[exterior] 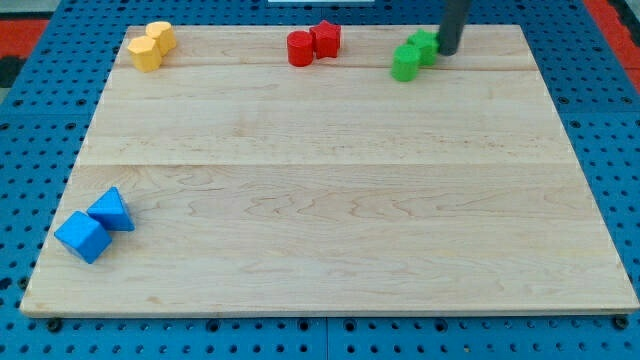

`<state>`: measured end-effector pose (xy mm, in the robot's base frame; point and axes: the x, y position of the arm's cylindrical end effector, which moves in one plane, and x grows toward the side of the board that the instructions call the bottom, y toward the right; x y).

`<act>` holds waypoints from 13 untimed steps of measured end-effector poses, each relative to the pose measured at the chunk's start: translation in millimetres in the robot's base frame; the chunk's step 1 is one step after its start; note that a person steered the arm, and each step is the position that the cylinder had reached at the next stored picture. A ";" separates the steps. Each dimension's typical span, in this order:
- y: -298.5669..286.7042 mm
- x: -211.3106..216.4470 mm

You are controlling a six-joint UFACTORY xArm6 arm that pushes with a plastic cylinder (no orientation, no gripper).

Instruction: Move the green blocks towards the bottom center

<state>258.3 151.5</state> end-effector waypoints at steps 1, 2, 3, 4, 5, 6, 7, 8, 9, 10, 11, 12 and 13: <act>35.7 -28.6; -7.6 -57.1; -59.3 15.1; -78.0 62.2; -72.8 44.6; -43.4 58.2; -102.5 98.7; -147.9 102.6; -147.9 102.6; -152.8 102.7; -134.7 90.6; -100.4 96.0; -110.9 108.7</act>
<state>367.0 40.6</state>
